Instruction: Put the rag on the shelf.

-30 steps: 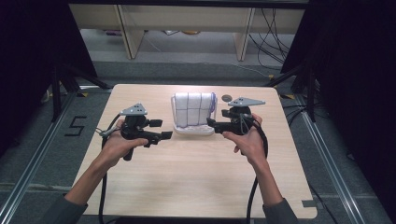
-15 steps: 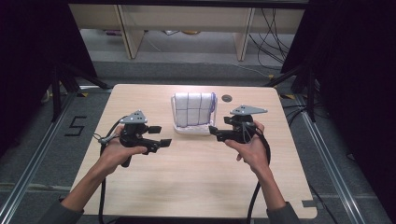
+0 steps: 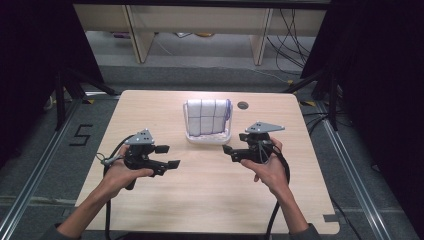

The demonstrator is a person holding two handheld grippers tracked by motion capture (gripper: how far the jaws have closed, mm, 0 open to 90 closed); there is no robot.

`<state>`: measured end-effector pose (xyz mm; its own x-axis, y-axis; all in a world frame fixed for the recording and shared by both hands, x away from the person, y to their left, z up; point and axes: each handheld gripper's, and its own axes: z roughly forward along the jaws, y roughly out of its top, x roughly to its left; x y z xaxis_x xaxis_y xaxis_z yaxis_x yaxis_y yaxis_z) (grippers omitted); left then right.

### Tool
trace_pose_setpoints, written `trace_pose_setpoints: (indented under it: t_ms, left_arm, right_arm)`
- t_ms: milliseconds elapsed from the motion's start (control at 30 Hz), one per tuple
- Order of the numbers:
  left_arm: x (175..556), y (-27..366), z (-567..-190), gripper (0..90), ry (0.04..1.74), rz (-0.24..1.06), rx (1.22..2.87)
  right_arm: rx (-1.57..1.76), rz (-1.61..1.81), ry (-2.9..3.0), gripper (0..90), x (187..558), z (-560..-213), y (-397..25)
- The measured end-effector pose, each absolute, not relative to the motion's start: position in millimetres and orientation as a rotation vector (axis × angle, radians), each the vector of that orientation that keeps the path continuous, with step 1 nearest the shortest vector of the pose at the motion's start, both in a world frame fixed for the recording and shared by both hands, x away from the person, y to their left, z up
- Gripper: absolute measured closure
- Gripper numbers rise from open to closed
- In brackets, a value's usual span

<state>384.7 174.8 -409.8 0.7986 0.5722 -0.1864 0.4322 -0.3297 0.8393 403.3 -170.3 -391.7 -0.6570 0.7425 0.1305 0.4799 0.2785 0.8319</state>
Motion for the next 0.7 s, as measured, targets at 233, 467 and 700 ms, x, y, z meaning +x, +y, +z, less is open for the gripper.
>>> trace_pose_setpoints:
  t_ms: [233, 467, 700]
  left_arm:
    - [378, 173, -420, 27.5, 0.751, 0.189, 1.982]
    - [370, 177, -432, 26.5, 0.753, 0.18, 2.003]
    - [361, 183, -439, 25.7, 0.773, 0.172, 1.992]
  right_arm:
    - [1.095, 1.306, 2.287, 23.8, 398, -403, -166]
    - [1.108, 1.271, 2.305, 23.6, 389, -414, -167]
    - [1.116, 1.278, 2.328, 23.5, 376, -426, -170]
